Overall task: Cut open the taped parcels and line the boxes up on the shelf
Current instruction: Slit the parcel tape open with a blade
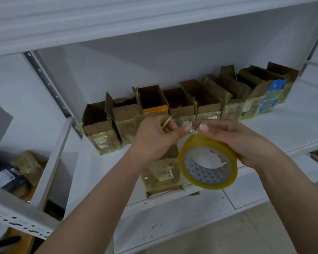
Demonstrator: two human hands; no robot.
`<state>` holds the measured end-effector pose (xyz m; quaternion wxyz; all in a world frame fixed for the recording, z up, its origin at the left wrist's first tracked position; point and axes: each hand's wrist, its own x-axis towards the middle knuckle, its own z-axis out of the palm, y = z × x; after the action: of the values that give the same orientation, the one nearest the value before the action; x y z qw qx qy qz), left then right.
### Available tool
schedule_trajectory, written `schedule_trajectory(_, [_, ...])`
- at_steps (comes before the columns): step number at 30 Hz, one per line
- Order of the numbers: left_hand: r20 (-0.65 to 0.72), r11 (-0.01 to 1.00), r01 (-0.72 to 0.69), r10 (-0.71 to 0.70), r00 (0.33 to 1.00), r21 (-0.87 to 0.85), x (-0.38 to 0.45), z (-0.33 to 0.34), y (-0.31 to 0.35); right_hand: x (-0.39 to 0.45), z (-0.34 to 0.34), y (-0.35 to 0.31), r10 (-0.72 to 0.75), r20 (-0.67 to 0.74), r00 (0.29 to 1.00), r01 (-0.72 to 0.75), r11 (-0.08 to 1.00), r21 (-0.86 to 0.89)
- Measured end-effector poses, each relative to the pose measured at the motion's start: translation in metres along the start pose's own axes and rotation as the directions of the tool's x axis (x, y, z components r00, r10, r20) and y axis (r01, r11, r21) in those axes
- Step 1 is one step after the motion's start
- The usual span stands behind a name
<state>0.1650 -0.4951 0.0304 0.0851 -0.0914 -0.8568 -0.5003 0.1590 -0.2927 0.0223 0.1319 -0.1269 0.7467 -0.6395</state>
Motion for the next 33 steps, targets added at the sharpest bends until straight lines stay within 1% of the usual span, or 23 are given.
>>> schedule_trajectory(2, [-0.049, 0.998, 0.026, -0.023, 0.999, 0.056, -0.003, -0.01, -0.007, 0.002, -0.006, -0.003, -0.015, 0.027, 1.0, 0.014, 0.999, 0.051])
schedule_trajectory(4, [-0.107, 0.995, 0.043, -0.033, 0.994, 0.089, -0.007, -0.018, -0.013, 0.006, -0.009, -0.006, -0.045, 0.036, 0.998, 0.045, 0.999, 0.004])
schedule_trajectory(6, [-0.198, 0.992, 0.064, -0.042, 0.979, 0.109, -0.012, -0.03, -0.02, 0.01, -0.012, -0.006, -0.042, 0.036, 0.998, 0.043, 0.998, -0.045])
schedule_trajectory(7, [-0.247, 0.99, 0.089, -0.06, 0.967, 0.109, -0.015, -0.038, -0.025, 0.01, -0.016, -0.006, -0.036, 0.03, 0.999, 0.037, 0.998, -0.055])
schedule_trajectory(9, [-0.328, 0.987, 0.148, -0.122, 0.937, 0.056, -0.023, -0.055, -0.039, 0.009, -0.024, -0.004, -0.024, 0.0, 1.0, 0.024, 0.996, -0.091])
schedule_trajectory(11, [-0.376, 0.979, 0.206, -0.188, 0.907, 0.006, -0.038, -0.063, -0.055, 0.01, -0.029, 0.001, 0.005, -0.044, 0.999, -0.016, 0.968, -0.252])
schedule_trajectory(13, [-0.401, 0.968, 0.251, -0.237, 0.885, -0.018, -0.055, -0.059, -0.071, 0.013, -0.026, 0.007, 0.043, -0.077, 0.996, -0.071, 0.909, -0.41])
schedule_trajectory(16, [-0.436, 0.956, 0.275, -0.292, 0.852, -0.103, -0.071, -0.05, -0.089, 0.018, -0.017, 0.013, 0.062, -0.091, 0.994, -0.097, 0.884, -0.458])
schedule_trajectory(21, [-0.463, 0.95, 0.283, -0.312, 0.83, -0.134, -0.074, -0.05, -0.098, 0.026, -0.013, 0.015, 0.056, -0.07, 0.996, -0.083, 0.874, -0.479])
schedule_trajectory(27, [-0.464, 0.947, 0.285, -0.32, 0.826, -0.144, -0.073, -0.044, -0.111, 0.036, -0.01, 0.024, 0.073, -0.055, 0.996, -0.09, 0.886, -0.454])
schedule_trajectory(30, [-0.433, 0.929, 0.286, -0.363, 0.825, -0.235, -0.073, -0.034, -0.12, 0.038, -0.005, 0.04, 0.097, -0.066, 0.993, -0.116, 0.894, -0.433])
schedule_trajectory(33, [-0.329, 0.866, 0.335, -0.46, 0.825, -0.371, -0.074, -0.019, -0.126, 0.041, 0.003, 0.059, 0.105, -0.069, 0.992, -0.125, 0.908, -0.4])
